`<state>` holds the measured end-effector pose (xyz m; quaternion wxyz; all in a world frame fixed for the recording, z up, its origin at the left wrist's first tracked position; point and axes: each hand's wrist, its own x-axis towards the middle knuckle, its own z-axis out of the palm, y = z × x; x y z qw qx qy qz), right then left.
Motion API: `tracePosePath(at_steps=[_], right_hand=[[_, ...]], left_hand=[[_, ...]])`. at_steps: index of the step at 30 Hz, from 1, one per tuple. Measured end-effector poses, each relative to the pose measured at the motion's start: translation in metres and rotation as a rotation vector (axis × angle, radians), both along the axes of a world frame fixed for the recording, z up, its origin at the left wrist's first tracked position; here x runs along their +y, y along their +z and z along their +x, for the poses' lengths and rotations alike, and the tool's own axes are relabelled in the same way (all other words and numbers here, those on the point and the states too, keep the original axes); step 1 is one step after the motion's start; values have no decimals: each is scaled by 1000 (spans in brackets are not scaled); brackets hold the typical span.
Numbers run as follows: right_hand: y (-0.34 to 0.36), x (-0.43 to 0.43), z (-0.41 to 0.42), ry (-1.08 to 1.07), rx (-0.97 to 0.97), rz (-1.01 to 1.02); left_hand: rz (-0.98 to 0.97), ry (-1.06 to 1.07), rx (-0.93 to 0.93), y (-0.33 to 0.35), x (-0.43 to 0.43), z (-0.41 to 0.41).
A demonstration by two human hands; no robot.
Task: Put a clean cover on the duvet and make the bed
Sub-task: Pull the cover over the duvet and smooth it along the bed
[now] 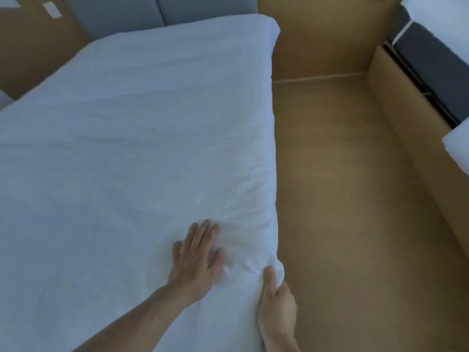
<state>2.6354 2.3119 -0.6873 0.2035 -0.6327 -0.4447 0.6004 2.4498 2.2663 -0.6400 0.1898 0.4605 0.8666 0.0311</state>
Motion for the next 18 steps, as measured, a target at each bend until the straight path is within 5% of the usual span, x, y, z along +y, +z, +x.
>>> tracePosePath(at_steps=[5, 13, 18], right_hand=[[-6, 20, -12, -394, -104, 206], [-14, 144, -53, 34, 83, -151], [-6, 220, -110, 64, 28, -68]], left_hand=[[-130, 37, -47, 12, 9, -29], [-166, 193, -200, 9, 74, -63], [-145, 281, -220, 10, 130, -67]])
